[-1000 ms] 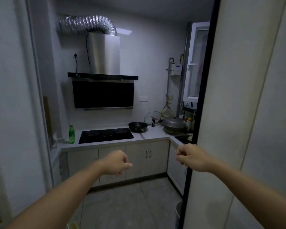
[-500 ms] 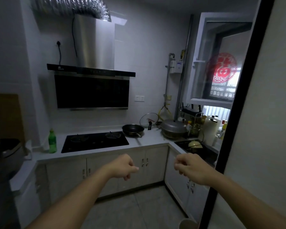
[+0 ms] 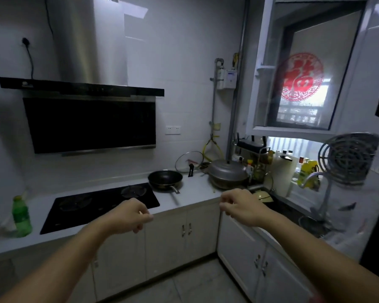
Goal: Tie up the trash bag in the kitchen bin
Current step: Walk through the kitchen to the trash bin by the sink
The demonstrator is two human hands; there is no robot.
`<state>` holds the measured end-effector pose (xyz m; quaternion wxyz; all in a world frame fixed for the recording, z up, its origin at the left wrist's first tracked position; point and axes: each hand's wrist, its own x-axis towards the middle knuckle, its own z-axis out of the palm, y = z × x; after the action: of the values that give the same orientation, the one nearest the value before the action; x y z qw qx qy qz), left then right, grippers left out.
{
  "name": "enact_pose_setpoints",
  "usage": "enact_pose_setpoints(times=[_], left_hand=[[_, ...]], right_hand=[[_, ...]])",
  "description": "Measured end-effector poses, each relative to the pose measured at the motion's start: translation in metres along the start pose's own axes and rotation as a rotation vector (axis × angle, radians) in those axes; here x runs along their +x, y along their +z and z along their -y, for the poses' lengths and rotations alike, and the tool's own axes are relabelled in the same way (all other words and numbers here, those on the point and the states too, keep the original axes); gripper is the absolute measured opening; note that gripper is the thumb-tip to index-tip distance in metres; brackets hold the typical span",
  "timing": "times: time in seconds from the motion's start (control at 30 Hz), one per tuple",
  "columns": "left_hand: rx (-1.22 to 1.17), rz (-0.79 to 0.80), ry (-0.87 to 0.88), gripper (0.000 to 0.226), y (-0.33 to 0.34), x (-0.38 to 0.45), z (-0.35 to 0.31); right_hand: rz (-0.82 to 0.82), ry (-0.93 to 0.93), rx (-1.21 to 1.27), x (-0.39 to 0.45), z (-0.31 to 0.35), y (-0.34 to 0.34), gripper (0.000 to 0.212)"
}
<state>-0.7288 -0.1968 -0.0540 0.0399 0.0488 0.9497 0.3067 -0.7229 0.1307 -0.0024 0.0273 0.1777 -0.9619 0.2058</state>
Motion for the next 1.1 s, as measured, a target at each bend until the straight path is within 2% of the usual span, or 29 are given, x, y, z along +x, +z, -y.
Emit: enact_pose_setpoints(times=[0.17,0.37,0.67,0.93,1.1], left_hand=[[0.034,0.073,0.037,0.026,-0.021,0.088,0.024],[0.077,0.169,0.200,0.023,-0.033,0.203,0.048],[0.118,0.354,0.419,0.015,-0.040,0.325,0.028],[0.125,0.491,0.566,0.021,0.030,0.378,-0.018],[0.117,0.563,0.640,0.014,0.086,0.407,-0.051]], right_hand=[[-0.021,0.058,-0.003,0.071,-0.014,0.015,0.027],[-0.118,0.214,0.015,0.134,-0.026,0.035,0.022],[-0.243,0.491,0.098,0.181,-0.029,0.053,0.019],[-0.305,0.665,0.103,0.167,-0.087,0.055,0.019],[-0.352,0.764,0.116,0.149,-0.137,0.062,0.019]])
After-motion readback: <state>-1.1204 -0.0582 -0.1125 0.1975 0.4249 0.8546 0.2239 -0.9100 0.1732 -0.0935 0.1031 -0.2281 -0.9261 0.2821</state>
